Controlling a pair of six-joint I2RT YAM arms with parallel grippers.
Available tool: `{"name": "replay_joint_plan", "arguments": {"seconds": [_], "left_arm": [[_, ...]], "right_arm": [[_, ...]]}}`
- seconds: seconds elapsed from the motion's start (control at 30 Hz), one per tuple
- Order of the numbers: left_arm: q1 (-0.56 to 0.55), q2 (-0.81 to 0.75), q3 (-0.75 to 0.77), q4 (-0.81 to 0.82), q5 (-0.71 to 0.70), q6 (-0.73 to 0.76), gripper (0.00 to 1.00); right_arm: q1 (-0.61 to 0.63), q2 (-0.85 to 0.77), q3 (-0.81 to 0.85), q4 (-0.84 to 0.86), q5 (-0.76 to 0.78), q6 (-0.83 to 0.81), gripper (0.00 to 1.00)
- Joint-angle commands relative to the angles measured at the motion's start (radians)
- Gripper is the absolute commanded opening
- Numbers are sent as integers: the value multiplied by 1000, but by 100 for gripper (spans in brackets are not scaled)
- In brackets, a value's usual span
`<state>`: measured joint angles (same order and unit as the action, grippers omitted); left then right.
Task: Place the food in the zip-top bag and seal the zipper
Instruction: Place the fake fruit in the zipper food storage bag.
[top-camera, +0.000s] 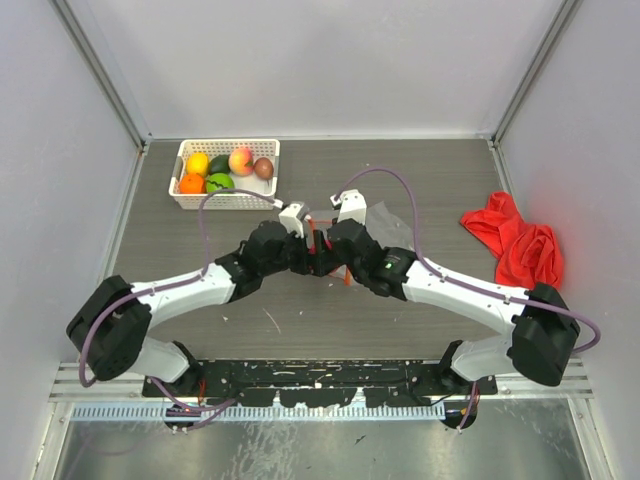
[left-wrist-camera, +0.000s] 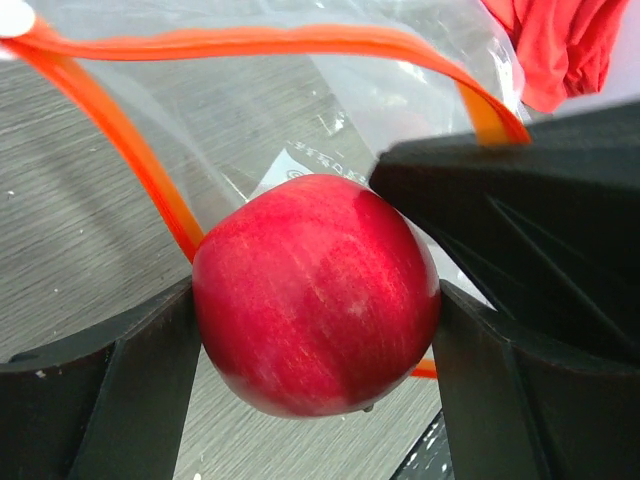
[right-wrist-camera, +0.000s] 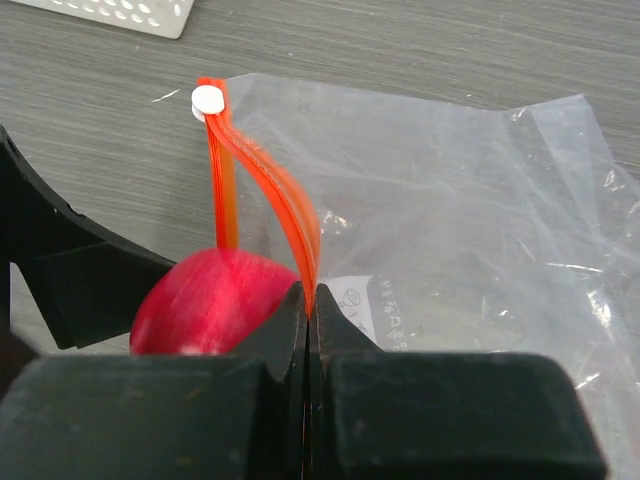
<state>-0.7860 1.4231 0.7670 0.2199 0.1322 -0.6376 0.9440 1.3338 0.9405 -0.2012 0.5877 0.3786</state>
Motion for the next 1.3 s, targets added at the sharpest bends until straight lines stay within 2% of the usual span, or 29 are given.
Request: {"name": "replay_joint_plan", "arguments": {"seconds": [0.0,0.3,0.5,0.73,1.03,1.27], "left_arm": [[-20,-97,-62,283,12,148,62],[-21,-188,-112,333,62,322,65],[-22,-171,-63,223,-13,372,67],[-24,-87,-13,108,-139,337,67],[-36,-29,44,-47,-296,265,68],[-37,-62,15,13,-217,224,83]], "right_arm": [[-8,-53,10,50,-89,46,0],[-53,-81,38,5,-274,26,0],[-54,-69,76,-28,-357,10,0],[-54,-77,84,-11,-453,5,0],[-56,-100,63,14,-416,6,0],[-59,-99,34,36,-399,20,0]]}}
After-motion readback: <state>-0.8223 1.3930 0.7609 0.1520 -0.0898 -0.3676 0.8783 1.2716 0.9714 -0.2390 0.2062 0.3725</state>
